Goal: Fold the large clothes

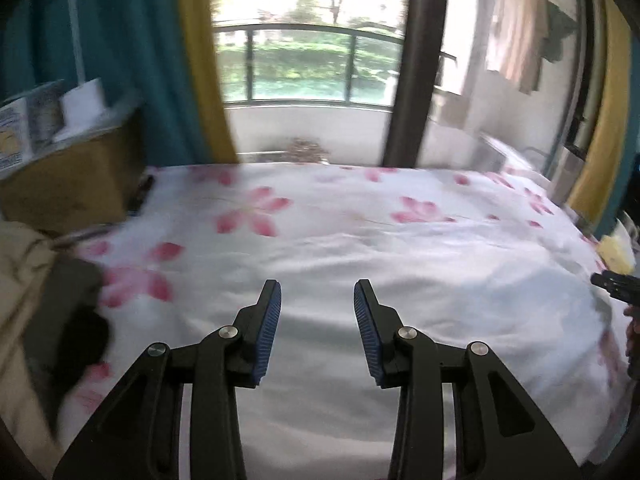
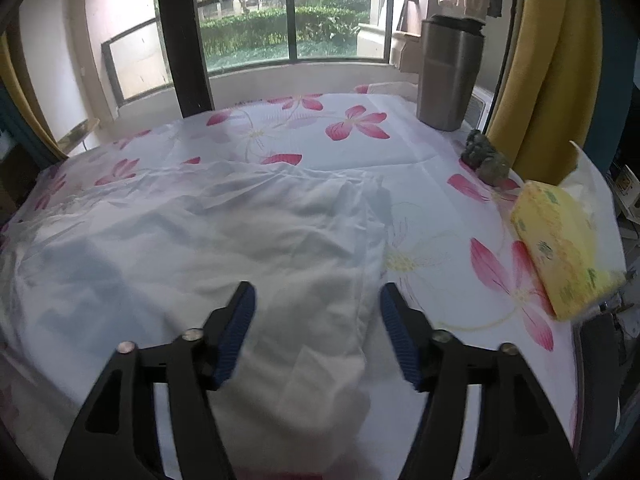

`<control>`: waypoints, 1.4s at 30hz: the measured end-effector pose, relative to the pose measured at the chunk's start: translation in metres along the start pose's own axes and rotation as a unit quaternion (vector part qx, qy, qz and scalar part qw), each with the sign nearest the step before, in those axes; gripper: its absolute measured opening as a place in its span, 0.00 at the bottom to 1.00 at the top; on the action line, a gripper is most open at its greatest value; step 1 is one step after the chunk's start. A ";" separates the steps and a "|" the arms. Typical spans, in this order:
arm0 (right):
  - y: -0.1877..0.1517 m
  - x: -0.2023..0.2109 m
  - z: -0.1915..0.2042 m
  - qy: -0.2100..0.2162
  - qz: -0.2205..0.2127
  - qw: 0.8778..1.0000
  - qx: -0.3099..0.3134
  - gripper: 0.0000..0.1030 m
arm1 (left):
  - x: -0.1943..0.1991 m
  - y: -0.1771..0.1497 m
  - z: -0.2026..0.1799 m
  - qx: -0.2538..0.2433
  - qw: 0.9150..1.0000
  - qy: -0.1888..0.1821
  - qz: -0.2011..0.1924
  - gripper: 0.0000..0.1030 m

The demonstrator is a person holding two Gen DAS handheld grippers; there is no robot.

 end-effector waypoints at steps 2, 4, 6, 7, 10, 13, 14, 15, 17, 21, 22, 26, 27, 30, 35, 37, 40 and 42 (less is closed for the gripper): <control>-0.005 0.008 0.000 0.005 -0.007 1.000 -0.001 0.73 | -0.002 -0.006 -0.026 -0.004 0.999 -0.033 0.009 0.39; -0.015 0.017 -0.002 0.009 -0.010 1.000 -0.010 0.73 | -0.002 -0.011 -0.046 -0.009 0.998 -0.060 0.017 0.39; -0.025 0.025 -0.005 0.013 -0.009 1.000 -0.024 0.73 | 0.000 -0.016 -0.071 -0.025 0.996 -0.082 0.021 0.39; -0.030 0.028 -0.005 0.015 -0.009 0.999 -0.030 0.74 | 0.001 -0.017 -0.080 -0.030 0.995 -0.091 0.020 0.39; -0.049 0.037 -0.006 0.023 0.000 0.998 -0.051 0.74 | 0.002 -0.022 -0.109 -0.049 0.992 -0.115 0.027 0.39; -0.064 0.044 0.000 0.042 0.005 0.997 -0.071 0.74 | 0.001 -0.028 -0.130 -0.059 0.989 -0.129 0.033 0.39; -0.066 0.044 0.003 0.049 0.007 0.996 -0.074 0.74 | -0.001 -0.029 -0.136 -0.063 0.989 -0.130 0.038 0.39; -0.070 0.043 0.007 0.059 0.010 0.995 -0.077 0.75 | -0.003 -0.031 -0.141 -0.066 0.988 -0.132 0.041 0.39; -0.074 0.040 0.010 0.066 0.017 0.994 -0.080 0.75 | -0.006 -0.034 -0.147 -0.073 0.987 -0.134 0.049 0.39; -0.071 0.029 0.013 0.090 0.021 0.991 -0.094 0.79 | -0.029 -0.051 -0.161 -0.097 0.981 -0.140 0.096 0.45; -0.069 0.026 0.014 0.096 0.021 0.991 -0.095 0.79 | -0.038 -0.059 -0.162 -0.094 0.978 -0.142 0.117 0.45; -0.056 0.012 0.020 0.122 0.015 0.987 -0.106 0.86 | -0.040 -0.063 -0.164 -0.083 0.984 -0.129 0.096 0.45; -0.052 0.009 0.023 0.137 0.013 0.984 -0.114 0.87 | -0.039 -0.063 -0.165 -0.084 0.984 -0.125 0.096 0.45; -0.038 -0.005 0.033 0.196 0.001 0.970 -0.144 0.89 | -0.034 -0.057 -0.169 -0.097 0.984 -0.116 0.096 0.45; -0.024 -0.018 0.044 0.202 -0.016 0.967 -0.151 0.89 | -0.024 -0.028 -0.165 -0.088 0.990 -0.106 0.031 0.45; -0.020 -0.023 0.051 0.206 -0.016 0.968 -0.141 0.89 | -0.046 -0.031 -0.166 -0.082 0.989 -0.104 0.064 0.45; -0.012 -0.031 0.063 0.221 -0.001 0.968 -0.115 0.62 | -0.064 -0.041 -0.169 -0.079 0.988 -0.107 0.076 0.44; -0.009 -0.034 0.074 0.240 0.004 0.966 -0.092 0.24 | -0.065 -0.042 -0.176 -0.100 0.988 -0.091 0.075 0.44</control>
Point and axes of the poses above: each gripper's, at about its wrist camera, not at the fingertips, and x roughly against the way its jaws point, z to its left, y to its top, the point moved 5 cm from there along -x, roughly the way its jaws point, and after that the axes turned 8 degrees about y, right-handed, at the moved point
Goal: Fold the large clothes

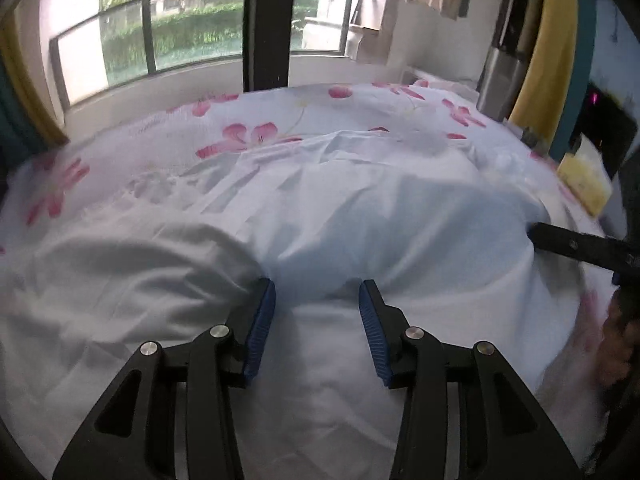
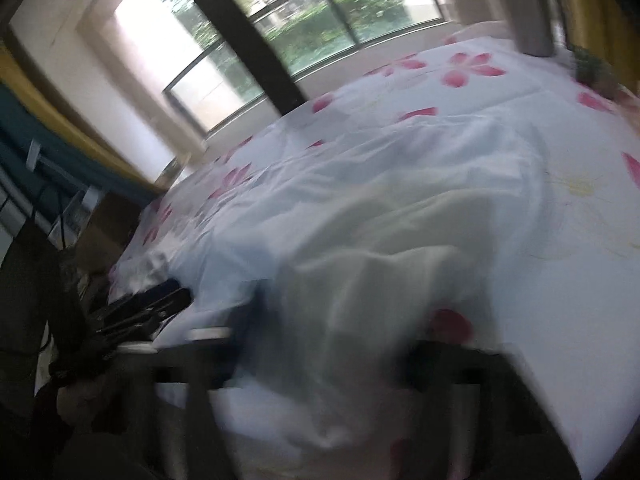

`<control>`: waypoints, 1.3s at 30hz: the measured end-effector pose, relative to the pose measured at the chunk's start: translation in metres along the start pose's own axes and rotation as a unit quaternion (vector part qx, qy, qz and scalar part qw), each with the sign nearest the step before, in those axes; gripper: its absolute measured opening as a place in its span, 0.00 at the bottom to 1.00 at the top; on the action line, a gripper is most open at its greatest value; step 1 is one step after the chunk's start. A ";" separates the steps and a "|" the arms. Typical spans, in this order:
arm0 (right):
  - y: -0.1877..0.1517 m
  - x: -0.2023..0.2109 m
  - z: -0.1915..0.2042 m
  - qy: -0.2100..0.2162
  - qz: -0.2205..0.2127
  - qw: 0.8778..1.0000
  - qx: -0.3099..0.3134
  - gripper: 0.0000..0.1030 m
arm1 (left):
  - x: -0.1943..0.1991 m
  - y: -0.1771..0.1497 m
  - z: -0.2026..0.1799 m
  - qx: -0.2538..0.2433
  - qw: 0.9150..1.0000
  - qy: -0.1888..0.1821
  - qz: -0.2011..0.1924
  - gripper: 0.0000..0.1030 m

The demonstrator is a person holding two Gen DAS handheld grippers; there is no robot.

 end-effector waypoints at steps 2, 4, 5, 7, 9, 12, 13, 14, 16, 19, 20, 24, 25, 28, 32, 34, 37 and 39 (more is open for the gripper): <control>0.003 -0.003 0.015 0.015 0.005 0.999 0.038 0.17 | -0.001 0.000 0.000 -0.002 1.000 0.003 0.000 0.44; 0.008 -0.003 0.030 0.028 0.002 0.998 0.061 0.15 | -0.001 -0.001 0.002 0.003 1.000 -0.002 0.001 0.44; 0.011 -0.004 0.035 0.035 0.000 0.997 0.067 0.14 | -0.001 0.000 0.003 0.006 1.000 -0.005 0.001 0.44; 0.019 -0.001 0.052 0.043 -0.006 0.995 0.086 0.13 | -0.001 0.000 0.004 0.011 1.000 -0.009 0.001 0.44; 0.027 0.002 0.069 0.045 -0.015 0.993 0.105 0.13 | -0.001 0.001 0.004 0.012 1.000 -0.013 0.002 0.44; 0.037 0.007 0.094 0.046 -0.023 0.989 0.135 0.13 | 0.000 0.002 0.006 0.007 1.000 -0.023 0.003 0.44; 0.039 0.007 0.102 0.046 -0.022 0.988 0.144 0.13 | -0.001 0.002 0.006 0.003 1.000 -0.026 0.004 0.44; 0.041 0.006 0.109 0.046 -0.021 0.987 0.152 0.13 | -0.001 0.003 0.007 0.002 0.999 -0.034 0.006 0.44; 0.046 0.001 0.129 0.047 -0.018 0.984 0.170 0.13 | 0.003 0.006 0.015 0.028 0.998 -0.055 0.013 0.44; 0.048 -0.010 0.154 0.050 -0.012 0.979 0.196 0.13 | 0.025 0.013 0.034 0.050 0.996 -0.072 -0.015 0.44; 0.047 -0.014 0.161 0.051 -0.009 0.978 0.203 0.13 | 0.032 0.014 0.038 0.049 0.996 -0.072 -0.026 0.44; 0.039 -0.033 0.190 0.057 0.008 0.972 0.229 0.13 | 0.068 0.014 0.079 0.059 0.994 -0.056 -0.068 0.44; 0.037 -0.038 0.198 0.060 0.013 0.970 0.235 0.13 | 0.074 0.012 0.089 0.064 0.994 -0.049 -0.073 0.44; 0.028 -0.054 0.219 0.069 0.030 0.965 0.250 0.13 | 0.094 0.000 0.130 0.088 0.992 -0.020 -0.086 0.44; 0.009 -0.086 0.244 0.075 0.069 0.955 0.279 0.13 | 0.105 -0.019 0.179 0.122 0.988 0.016 -0.090 0.44; -0.004 -0.103 0.254 0.071 0.094 0.948 0.296 0.13 | 0.106 -0.030 0.201 0.140 0.986 0.027 -0.087 0.44; -0.028 -0.130 0.270 0.078 0.134 0.937 0.314 0.13 | 0.106 -0.048 0.230 0.156 0.984 0.045 -0.073 0.44; -0.048 -0.152 0.280 0.083 0.180 0.923 0.330 0.14 | 0.110 -0.059 0.247 0.166 0.982 0.057 -0.071 0.44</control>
Point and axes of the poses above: each gripper's, at about its wrist camera, not at the fingertips, and x roughly against the way its jaws point, z to its left, y to its top, the point moved 5 cm from there along -x, roughly the way its jaws point, and after that the axes turned 8 degrees about y, right-handed, at the moved point
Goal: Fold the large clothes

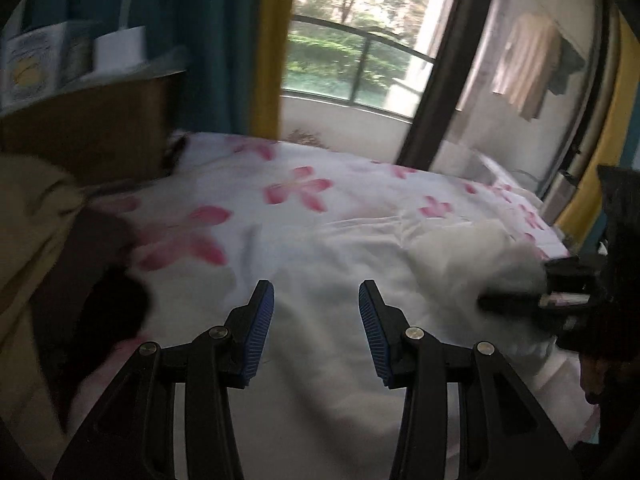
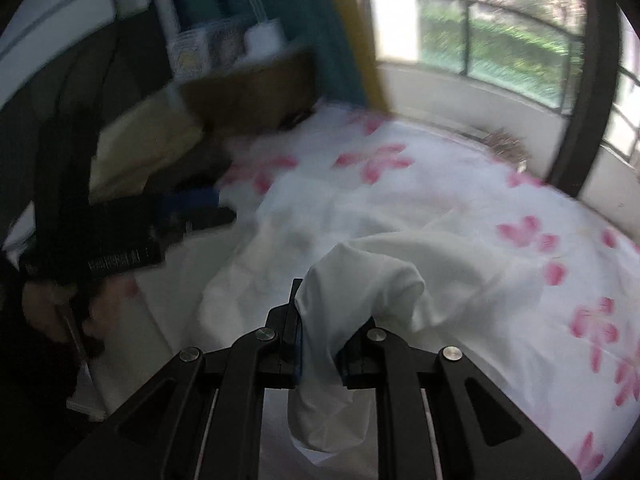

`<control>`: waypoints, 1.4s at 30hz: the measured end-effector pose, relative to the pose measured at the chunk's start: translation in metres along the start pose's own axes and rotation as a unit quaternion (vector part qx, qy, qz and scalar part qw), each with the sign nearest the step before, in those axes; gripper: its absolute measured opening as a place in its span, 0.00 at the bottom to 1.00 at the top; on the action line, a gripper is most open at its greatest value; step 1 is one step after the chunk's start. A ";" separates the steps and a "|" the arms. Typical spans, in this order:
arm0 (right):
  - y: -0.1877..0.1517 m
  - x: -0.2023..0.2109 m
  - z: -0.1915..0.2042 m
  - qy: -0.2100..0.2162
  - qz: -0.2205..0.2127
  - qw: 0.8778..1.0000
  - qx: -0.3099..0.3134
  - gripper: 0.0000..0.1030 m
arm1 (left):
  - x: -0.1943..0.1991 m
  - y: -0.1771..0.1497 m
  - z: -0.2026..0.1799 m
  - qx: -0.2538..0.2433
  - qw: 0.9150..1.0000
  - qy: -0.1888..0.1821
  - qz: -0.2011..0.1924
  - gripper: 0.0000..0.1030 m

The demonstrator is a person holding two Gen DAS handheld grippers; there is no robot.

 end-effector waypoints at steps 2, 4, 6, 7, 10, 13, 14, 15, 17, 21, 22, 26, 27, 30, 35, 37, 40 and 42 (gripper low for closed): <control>-0.004 -0.026 0.013 0.006 0.042 0.999 0.023 0.14 | 0.005 -0.002 0.014 0.006 1.000 0.009 -0.002 0.44; -0.008 -0.046 0.029 0.021 0.063 0.997 0.048 0.14 | 0.011 -0.005 0.026 0.009 1.000 0.018 -0.003 0.44; -0.009 -0.063 0.041 0.050 0.075 0.995 0.049 0.23 | 0.014 -0.007 0.037 0.016 0.999 0.029 -0.003 0.44; -0.009 -0.068 0.046 0.061 0.079 0.994 0.049 0.29 | 0.016 -0.008 0.042 0.018 0.999 0.031 -0.003 0.44; -0.011 -0.077 0.065 0.087 0.088 0.990 0.073 0.79 | 0.022 -0.010 0.054 0.019 0.999 0.040 -0.001 0.44; -0.014 -0.071 0.083 0.097 0.075 0.987 0.108 0.88 | 0.026 -0.010 0.061 0.025 0.999 0.046 0.000 0.44; -0.014 -0.067 0.084 0.097 0.071 0.986 0.113 0.88 | 0.027 -0.008 0.061 0.029 0.999 0.044 -0.002 0.45; -0.014 -0.059 0.083 0.095 0.063 0.987 0.111 0.88 | 0.028 -0.008 0.061 0.029 0.999 0.040 -0.003 0.47; -0.013 -0.045 0.076 0.088 0.050 0.990 0.100 0.88 | 0.029 -0.003 0.053 0.028 0.999 0.030 -0.006 0.48; -0.019 0.005 0.051 0.047 0.010 0.996 0.075 0.88 | 0.027 0.008 0.022 0.010 1.000 0.000 -0.013 0.52; -0.021 0.014 0.045 0.039 0.002 0.997 0.069 0.88 | 0.026 0.012 0.010 0.001 1.000 -0.013 -0.015 0.53; -0.034 0.061 0.008 -0.026 -0.043 0.998 0.032 0.88 | 0.010 0.016 -0.033 -0.041 0.998 -0.049 -0.007 0.55; -0.037 0.069 -0.003 -0.048 -0.050 0.997 0.020 0.88 | 0.001 0.015 -0.047 -0.061 0.997 -0.056 0.003 0.55; -0.055 0.091 -0.040 -0.110 -0.064 0.992 -0.023 0.88 | -0.033 0.005 -0.075 -0.102 0.992 -0.060 0.053 0.56; -0.077 0.106 -0.088 -0.145 -0.080 0.981 -0.101 0.88 | -0.080 -0.015 -0.088 -0.106 0.986 -0.057 0.119 0.55; -0.085 0.107 -0.101 -0.147 -0.081 0.978 -0.123 0.88 | -0.081 -0.017 -0.090 -0.114 0.984 -0.072 0.113 0.06; -0.087 0.102 -0.115 -0.140 -0.079 0.976 -0.149 0.88 | -0.071 -0.012 -0.088 -0.123 0.986 -0.043 0.100 0.06; -0.087 0.101 -0.120 -0.129 -0.082 0.976 -0.156 0.88 | -0.051 -0.003 -0.078 -0.115 0.990 -0.022 0.075 0.05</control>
Point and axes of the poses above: each gripper's, at about its wrist camera, not at the fingertips, and x roughly against the way its jaws point, z to its left, y to its top, the point moved 5 cm from there along -x, roughly the way its jaws point, and after that the axes turned 8 degrees about y, right-handed, at the moved point
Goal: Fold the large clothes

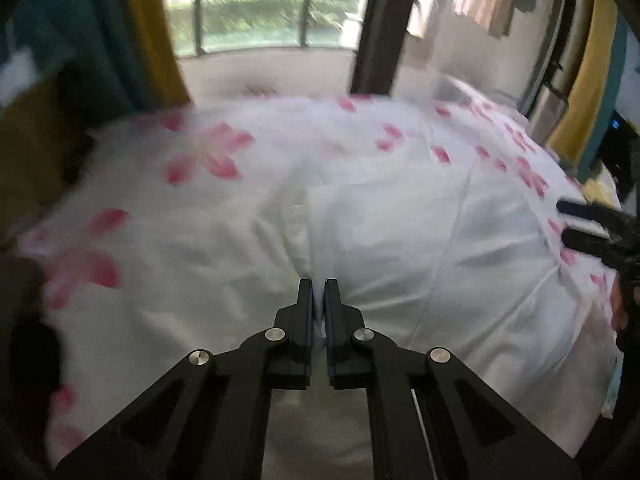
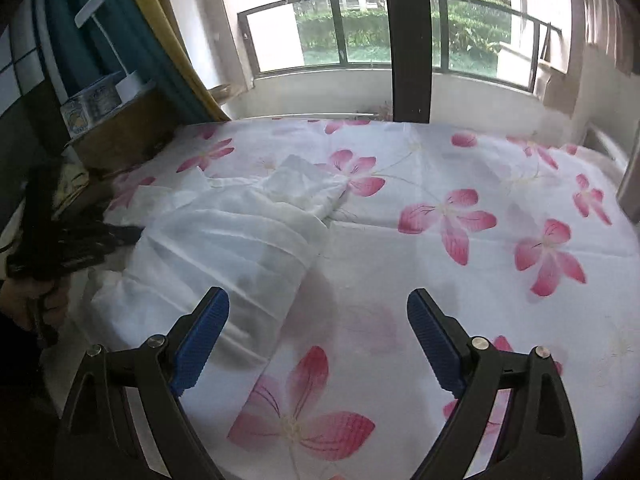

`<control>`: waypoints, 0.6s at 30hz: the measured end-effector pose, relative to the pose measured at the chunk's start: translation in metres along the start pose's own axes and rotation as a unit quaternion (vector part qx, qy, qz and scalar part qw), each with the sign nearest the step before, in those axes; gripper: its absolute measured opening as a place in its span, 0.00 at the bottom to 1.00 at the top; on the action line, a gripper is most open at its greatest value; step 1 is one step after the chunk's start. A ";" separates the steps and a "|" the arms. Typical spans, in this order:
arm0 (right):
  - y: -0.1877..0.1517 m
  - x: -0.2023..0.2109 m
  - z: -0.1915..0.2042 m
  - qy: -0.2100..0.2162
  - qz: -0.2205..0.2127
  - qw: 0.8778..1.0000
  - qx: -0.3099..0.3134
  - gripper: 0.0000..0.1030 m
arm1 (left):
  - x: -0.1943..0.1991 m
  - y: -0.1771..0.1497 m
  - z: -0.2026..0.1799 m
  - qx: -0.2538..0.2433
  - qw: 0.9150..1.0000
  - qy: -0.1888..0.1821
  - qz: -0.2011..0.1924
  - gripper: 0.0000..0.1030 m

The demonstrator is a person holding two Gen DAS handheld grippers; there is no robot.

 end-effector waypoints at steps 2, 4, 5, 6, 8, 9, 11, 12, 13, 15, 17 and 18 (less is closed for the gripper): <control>0.003 -0.004 0.000 0.007 -0.001 1.000 0.001 0.88 | 0.022 0.004 0.014 0.023 1.000 0.011 -0.018 0.05; 0.005 -0.011 0.003 0.016 0.004 1.000 0.005 0.88 | 0.034 0.007 0.026 0.033 0.999 0.031 -0.026 0.05; 0.005 -0.017 0.006 0.018 0.009 1.000 0.010 0.88 | 0.038 0.004 0.031 0.036 0.998 0.044 -0.025 0.05; 0.004 -0.023 0.006 0.021 0.014 1.000 0.014 0.88 | 0.035 0.003 0.033 0.036 0.998 0.049 -0.020 0.05; 0.003 -0.034 0.010 0.027 0.023 0.999 0.022 0.88 | 0.023 -0.009 0.041 0.046 0.997 0.059 0.000 0.06; 0.003 -0.041 0.012 0.029 0.025 0.999 0.025 0.91 | 0.016 -0.013 0.043 0.048 0.997 0.059 0.012 0.06; 0.002 -0.049 0.012 0.020 0.024 0.999 0.024 0.97 | -0.007 -0.029 0.047 0.055 0.996 0.050 0.049 0.06; 0.001 -0.054 0.013 0.016 0.024 0.999 0.026 0.98 | -0.014 -0.034 0.048 0.063 0.995 0.044 0.056 0.07; 0.001 -0.057 0.014 0.015 0.026 0.999 0.029 0.98 | -0.011 -0.035 0.049 0.070 0.996 0.042 0.042 0.07; -0.001 -0.062 0.017 0.007 0.033 0.999 0.037 0.98 | -0.010 -0.035 0.052 0.081 0.995 0.033 0.046 0.08; 0.000 -0.060 0.016 0.004 0.032 0.999 0.037 0.98 | -0.005 -0.035 0.058 0.093 0.994 0.029 0.039 0.17; 0.000 -0.058 0.017 0.001 0.033 0.999 0.037 0.98 | -0.002 -0.036 0.061 0.096 0.994 0.033 0.036 0.28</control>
Point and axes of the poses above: each gripper's, at about its wrist camera, not at the fingertips, and x roughly against the way its jaws point, z to its left, y to its top, the point moved 5 cm from there along -x, roughly the way its jaws point, and after that the axes turned 8 degrees about y, right-handed, at the moved point
